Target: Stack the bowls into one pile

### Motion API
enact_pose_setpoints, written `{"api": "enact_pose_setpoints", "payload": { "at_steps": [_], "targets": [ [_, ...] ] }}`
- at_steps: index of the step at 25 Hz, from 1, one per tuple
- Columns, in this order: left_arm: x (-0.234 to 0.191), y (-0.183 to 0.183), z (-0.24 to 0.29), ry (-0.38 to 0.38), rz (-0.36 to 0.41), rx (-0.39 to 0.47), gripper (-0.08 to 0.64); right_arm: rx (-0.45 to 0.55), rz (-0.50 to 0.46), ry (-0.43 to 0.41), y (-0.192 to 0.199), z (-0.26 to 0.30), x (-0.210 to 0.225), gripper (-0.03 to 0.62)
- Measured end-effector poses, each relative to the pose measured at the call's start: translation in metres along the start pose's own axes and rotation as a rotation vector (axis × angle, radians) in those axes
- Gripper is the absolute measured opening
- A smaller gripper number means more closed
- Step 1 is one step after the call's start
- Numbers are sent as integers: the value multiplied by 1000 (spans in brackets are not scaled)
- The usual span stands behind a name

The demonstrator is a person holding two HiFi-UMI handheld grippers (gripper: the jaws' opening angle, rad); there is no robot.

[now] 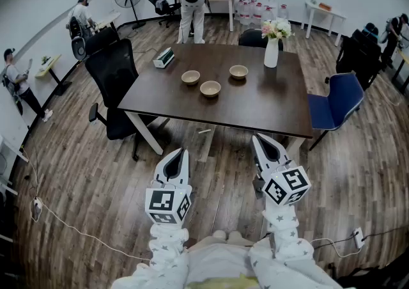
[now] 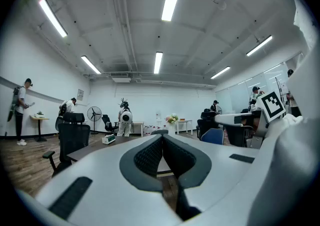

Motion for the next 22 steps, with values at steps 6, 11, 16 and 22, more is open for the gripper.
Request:
{"api": "enact_pose_setpoints", "payload": {
  "at_steps": [6, 11, 16, 22],
  "targets": [
    [1, 0, 3, -3, -2, -1, 26, 3, 28, 12, 0, 1, 8, 21],
    [6, -1, 8, -10, -4, 2, 26, 4, 33, 6, -1, 2, 16, 21],
    [19, 0, 13, -11, 0, 4, 26, 3, 38, -12, -1, -1, 25, 21],
    [29, 7, 9, -32, -4, -2, 26, -11, 51, -29, 5, -4, 33, 21]
  ]
}}
Point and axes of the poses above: the fingertips, and each gripper's own axes: z forward along the fingers, x to its right, y out of its underside, the point moved 1 cm from there along -z, backward along the fingers, and after that the axes turned 3 degrees about x, right-handed, at the moved point
